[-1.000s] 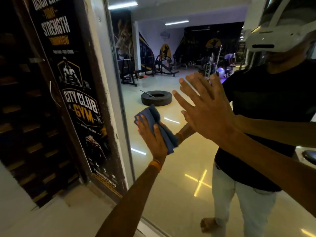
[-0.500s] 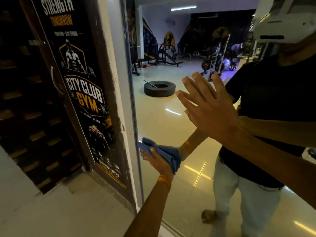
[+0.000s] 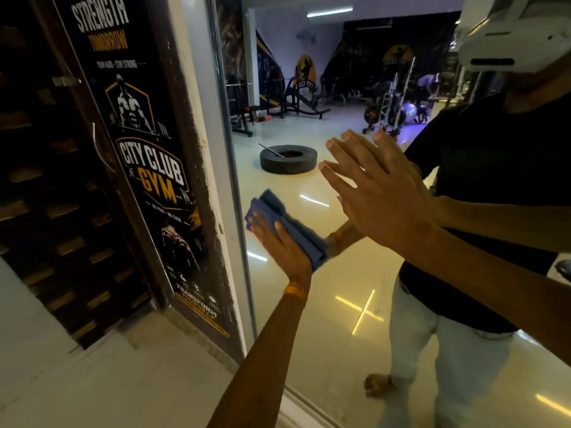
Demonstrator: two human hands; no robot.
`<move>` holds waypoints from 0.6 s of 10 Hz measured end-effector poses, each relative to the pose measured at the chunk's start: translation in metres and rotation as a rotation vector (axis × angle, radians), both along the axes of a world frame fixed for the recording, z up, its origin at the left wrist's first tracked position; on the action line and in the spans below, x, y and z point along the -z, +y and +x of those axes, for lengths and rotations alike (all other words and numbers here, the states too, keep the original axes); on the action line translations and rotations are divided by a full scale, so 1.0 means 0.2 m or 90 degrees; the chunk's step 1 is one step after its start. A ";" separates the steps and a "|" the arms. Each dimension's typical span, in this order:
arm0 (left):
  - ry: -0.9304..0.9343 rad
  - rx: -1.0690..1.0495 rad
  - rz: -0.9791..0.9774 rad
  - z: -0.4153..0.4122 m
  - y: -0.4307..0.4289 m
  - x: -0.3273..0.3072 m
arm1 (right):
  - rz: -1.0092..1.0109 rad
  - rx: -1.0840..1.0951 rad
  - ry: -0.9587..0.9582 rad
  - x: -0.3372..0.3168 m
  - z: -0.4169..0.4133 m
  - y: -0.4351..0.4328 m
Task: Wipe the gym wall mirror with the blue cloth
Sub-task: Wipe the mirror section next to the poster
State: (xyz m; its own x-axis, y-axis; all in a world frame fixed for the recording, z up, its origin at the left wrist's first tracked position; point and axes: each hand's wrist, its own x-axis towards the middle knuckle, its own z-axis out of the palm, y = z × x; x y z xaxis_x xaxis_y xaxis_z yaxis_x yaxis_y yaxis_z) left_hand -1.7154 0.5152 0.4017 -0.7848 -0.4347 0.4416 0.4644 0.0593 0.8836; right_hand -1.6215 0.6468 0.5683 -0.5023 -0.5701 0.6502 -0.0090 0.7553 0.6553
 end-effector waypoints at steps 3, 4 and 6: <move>0.155 0.027 0.041 -0.04 0.09 -0.38 | 0.083 0.086 0.027 -0.07 0.09 0.09; 0.204 0.189 0.143 -0.23 0.06 -0.31 | 0.089 0.119 0.042 -0.05 0.10 0.08; -0.137 0.007 0.139 -0.01 -0.02 0.28 | 0.101 0.115 0.077 -0.04 0.09 0.07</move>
